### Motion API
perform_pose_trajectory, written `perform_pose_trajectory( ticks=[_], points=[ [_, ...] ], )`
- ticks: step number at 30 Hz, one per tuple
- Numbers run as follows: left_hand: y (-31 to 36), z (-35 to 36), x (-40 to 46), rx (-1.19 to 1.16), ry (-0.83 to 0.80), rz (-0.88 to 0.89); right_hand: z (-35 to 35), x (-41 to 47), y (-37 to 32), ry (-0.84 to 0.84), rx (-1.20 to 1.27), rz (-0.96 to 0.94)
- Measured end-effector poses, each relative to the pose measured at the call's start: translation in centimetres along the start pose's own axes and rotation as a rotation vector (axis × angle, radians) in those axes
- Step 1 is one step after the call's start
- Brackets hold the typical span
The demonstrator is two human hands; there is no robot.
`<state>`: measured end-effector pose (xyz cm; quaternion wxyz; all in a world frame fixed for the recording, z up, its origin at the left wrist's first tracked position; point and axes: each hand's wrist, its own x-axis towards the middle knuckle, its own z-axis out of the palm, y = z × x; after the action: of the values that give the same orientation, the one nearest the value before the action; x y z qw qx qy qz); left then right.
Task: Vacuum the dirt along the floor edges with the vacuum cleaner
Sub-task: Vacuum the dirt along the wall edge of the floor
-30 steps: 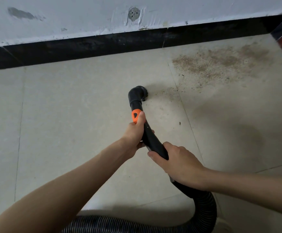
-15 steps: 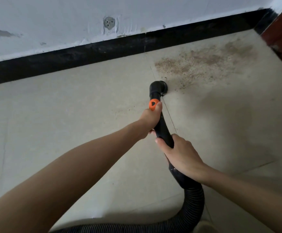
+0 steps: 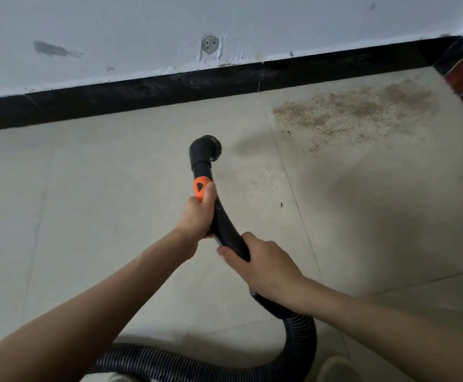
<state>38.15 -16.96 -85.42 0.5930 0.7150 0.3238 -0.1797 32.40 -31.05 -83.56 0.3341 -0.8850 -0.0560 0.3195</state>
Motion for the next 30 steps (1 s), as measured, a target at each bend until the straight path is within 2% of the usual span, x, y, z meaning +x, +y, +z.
perform_pose_trajectory(
  ticks=[6, 8, 10, 20, 30],
  points=[
    [-3.2, -2.2, -1.8, -0.092, 0.069, -0.077, 1.1, 0.1, -0.7, -0.229, -0.029, -0.06],
    [-4.3, -2.0, -2.3, -0.079, 0.049, -0.102, 1.6, -0.3, -0.1, -0.351, 0.047, -0.043],
    [-4.8, -1.7, -2.4, -0.086, 0.026, -0.111, 2.0, -0.8, 0.3, -0.389, 0.121, -0.022],
    [-2.7, 1.9, -1.0, 0.005, -0.114, -0.06, 1.0, -0.9, 2.6, -0.153, 0.063, 0.058],
    [0.3, 7.4, -0.2, 0.192, -0.27, -0.016, -1.1, -1.5, 5.8, 0.015, 0.179, 0.172]
  ],
)
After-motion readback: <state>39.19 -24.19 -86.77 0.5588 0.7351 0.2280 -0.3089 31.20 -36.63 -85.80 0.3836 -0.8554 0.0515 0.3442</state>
